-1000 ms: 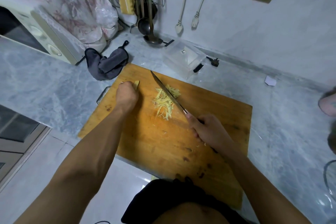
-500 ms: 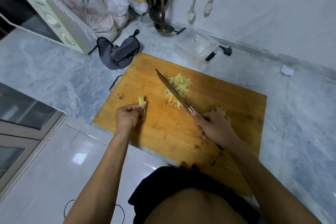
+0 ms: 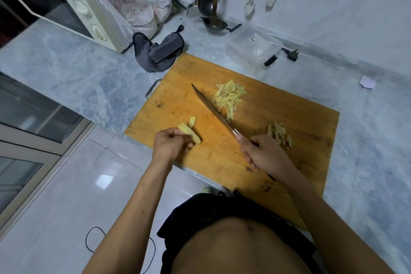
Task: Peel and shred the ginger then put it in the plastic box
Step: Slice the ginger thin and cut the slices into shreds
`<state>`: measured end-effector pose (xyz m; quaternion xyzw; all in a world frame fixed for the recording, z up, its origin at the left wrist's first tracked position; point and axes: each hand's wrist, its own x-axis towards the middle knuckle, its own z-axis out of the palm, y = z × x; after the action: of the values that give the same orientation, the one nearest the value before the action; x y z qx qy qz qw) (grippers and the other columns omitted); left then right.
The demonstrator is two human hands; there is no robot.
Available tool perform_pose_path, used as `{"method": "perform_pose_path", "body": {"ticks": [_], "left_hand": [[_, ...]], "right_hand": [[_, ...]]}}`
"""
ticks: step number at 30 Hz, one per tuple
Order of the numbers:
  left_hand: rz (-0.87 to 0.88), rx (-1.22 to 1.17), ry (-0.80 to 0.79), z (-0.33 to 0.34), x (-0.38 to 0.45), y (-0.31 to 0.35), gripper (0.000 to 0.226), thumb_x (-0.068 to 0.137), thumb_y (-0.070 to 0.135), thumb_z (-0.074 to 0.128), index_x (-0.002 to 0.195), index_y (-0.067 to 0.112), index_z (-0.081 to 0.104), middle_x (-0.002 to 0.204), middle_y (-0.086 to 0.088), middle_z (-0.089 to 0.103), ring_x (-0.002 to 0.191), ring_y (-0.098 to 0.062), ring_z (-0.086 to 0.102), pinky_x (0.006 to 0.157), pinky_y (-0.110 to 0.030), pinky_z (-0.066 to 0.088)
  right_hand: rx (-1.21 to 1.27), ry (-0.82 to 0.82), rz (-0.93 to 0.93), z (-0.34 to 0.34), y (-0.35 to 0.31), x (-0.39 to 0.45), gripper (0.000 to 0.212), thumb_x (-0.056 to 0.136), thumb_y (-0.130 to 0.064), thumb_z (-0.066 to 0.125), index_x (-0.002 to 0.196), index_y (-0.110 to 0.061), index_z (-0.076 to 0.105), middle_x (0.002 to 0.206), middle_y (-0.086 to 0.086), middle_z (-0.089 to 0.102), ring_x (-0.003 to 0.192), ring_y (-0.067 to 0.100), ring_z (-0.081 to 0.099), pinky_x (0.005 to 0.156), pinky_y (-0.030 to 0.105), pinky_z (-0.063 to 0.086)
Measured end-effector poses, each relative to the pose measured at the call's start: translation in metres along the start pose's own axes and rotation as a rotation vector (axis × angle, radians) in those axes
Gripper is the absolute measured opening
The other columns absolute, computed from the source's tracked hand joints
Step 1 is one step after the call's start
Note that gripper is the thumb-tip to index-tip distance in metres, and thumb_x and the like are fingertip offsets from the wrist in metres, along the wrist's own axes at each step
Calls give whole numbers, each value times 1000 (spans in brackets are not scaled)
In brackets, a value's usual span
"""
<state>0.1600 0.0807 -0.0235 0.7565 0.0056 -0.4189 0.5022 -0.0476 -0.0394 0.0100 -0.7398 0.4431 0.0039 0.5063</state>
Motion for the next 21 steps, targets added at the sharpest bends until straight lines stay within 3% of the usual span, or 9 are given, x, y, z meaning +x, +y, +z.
{"method": "perform_pose_path", "body": {"ticks": [2, 4, 7, 9, 13, 16, 18, 21], "left_hand": [[-68, -44, -72, 13, -10, -12, 1, 88, 0, 68, 87, 0, 67, 69, -13, 72, 54, -16, 66, 52, -22, 54], [-70, 7, -76, 21, -13, -24, 7, 89, 5, 68, 83, 2, 69, 73, -14, 71, 52, -18, 63, 51, -25, 53], [135, 467, 55, 20, -8, -37, 17, 83, 25, 75, 69, 19, 70, 72, -1, 71, 63, -16, 64, 61, -23, 46], [218, 654, 118, 16, -10, -36, 15, 79, 33, 75, 69, 24, 70, 76, 5, 71, 74, -16, 64, 66, -22, 42], [417, 587, 172, 8, 1, -23, 3, 86, 23, 69, 86, 24, 72, 88, 7, 72, 86, -17, 67, 77, -21, 47], [518, 652, 173, 8, 20, -15, 28, 88, 31, 71, 112, 17, 74, 105, -3, 74, 96, -21, 68, 87, -30, 54], [496, 708, 145, 13, 29, -14, 33, 87, 37, 72, 115, 19, 73, 108, -5, 72, 96, -23, 68, 86, -34, 55], [512, 752, 181, 14, 40, -18, 24, 88, 30, 68, 109, 19, 74, 106, -8, 71, 93, -26, 68, 83, -35, 55]], "right_hand": [[23, 6, 10, -1, 4, -2, 70, 97, -57, 49, 77, 8, 66, 62, 16, 67, 49, 18, 62, 57, 30, 49], [26, 12, 17, -1, 7, -6, 70, 98, -56, 49, 76, 8, 66, 59, 13, 67, 48, 15, 61, 58, 30, 48], [19, 20, 12, -2, 10, -12, 68, 98, -55, 49, 76, 7, 67, 57, 9, 66, 48, 16, 61, 59, 29, 47], [15, 23, 5, -3, 11, -17, 69, 99, -55, 48, 77, 8, 67, 60, 11, 68, 51, 21, 62, 59, 30, 49], [23, 27, 17, -2, 14, -26, 68, 98, -55, 49, 81, 9, 65, 63, 10, 69, 49, 16, 60, 61, 32, 51], [44, 20, 23, -3, 16, -31, 68, 96, -57, 49, 82, 7, 65, 64, 9, 69, 50, 14, 60, 62, 33, 52], [61, 24, 25, -1, 17, -33, 68, 95, -58, 49, 83, 7, 66, 66, 13, 69, 50, 14, 60, 62, 34, 52], [83, 35, 29, 1, 19, -35, 71, 94, -60, 49, 83, 9, 65, 68, 15, 69, 50, 15, 59, 60, 35, 52]]}}
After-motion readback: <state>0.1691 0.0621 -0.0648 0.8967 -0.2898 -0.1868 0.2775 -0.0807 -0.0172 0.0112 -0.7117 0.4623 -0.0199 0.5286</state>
